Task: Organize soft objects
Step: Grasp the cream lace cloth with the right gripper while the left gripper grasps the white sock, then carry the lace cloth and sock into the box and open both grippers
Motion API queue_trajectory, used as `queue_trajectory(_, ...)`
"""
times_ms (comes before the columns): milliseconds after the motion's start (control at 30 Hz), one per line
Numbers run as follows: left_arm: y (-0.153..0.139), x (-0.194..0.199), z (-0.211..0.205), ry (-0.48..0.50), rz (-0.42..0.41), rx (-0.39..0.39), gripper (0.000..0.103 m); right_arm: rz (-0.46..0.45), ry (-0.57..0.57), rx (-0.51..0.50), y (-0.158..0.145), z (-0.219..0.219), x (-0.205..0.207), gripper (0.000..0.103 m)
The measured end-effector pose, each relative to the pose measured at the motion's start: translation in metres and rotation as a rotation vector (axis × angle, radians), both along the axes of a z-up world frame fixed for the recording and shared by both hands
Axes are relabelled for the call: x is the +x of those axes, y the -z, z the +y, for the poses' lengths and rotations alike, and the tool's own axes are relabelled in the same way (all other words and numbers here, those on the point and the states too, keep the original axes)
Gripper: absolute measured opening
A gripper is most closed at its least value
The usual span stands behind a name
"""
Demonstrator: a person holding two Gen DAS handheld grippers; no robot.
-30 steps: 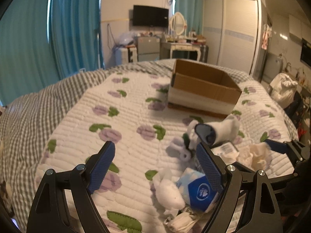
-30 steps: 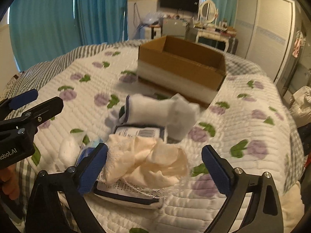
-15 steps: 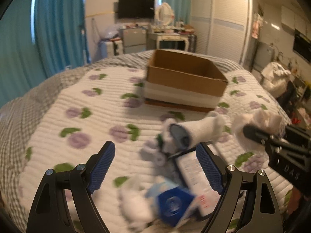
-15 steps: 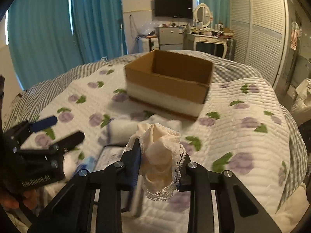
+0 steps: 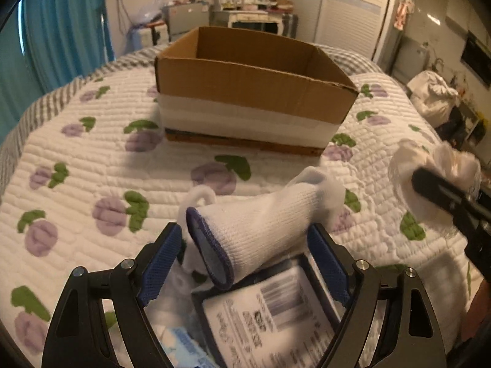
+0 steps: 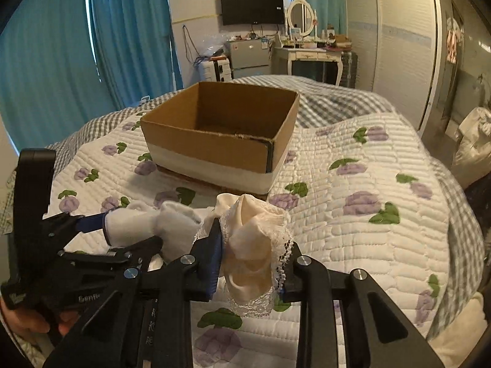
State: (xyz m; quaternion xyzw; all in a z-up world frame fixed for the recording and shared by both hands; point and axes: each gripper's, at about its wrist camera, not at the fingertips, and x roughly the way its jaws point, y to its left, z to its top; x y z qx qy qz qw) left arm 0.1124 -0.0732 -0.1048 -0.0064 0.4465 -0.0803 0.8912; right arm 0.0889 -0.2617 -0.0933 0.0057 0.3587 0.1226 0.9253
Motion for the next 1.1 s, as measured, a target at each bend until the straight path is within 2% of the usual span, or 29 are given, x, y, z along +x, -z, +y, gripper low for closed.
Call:
queue_trajectory(67,-0.001,0.002,-0.002,0.018,-0.004,-0.003,0.076,0.006,-0.001,0.005,0.003,-0.001,0.001,0.027)
queue_trajectory(133,-0.001,0.003,-0.006,0.038,-0.001,0.002,0.050,0.007,-0.004,0.008,0.005,-0.002,0.000,0.027)
queue_trajectory(233,-0.002,0.000,-0.009,0.064,-0.013,0.024,0.036,0.002,-0.001,0.010,0.004,-0.001,-0.002,0.027)
queue_trajectory(333,-0.009,-0.006,-0.010,0.075,-0.031,0.028,0.029,-0.007,0.001,0.002,0.002,-0.001,-0.006,0.027)
queue_trajectory(533,-0.032,-0.021,-0.012,0.087,-0.087,0.040,0.026,-0.034,0.002,-0.008,-0.012,0.001,-0.019,0.027)
queue_trajectory(767,-0.090,-0.021,-0.007,0.081,-0.219,0.025,0.026,-0.135,-0.032,0.000,-0.063,0.005,-0.027,0.027)
queue_trajectory(967,-0.139,0.005,0.000,0.060,-0.334,0.037,0.026,-0.209,-0.063,0.007,-0.110,0.014,0.001,0.027)
queue_trajectory(1100,-0.149,0.039,0.002,0.053,-0.355,0.050,0.026,-0.232,-0.067,0.002,-0.126,0.022,0.039,0.027)
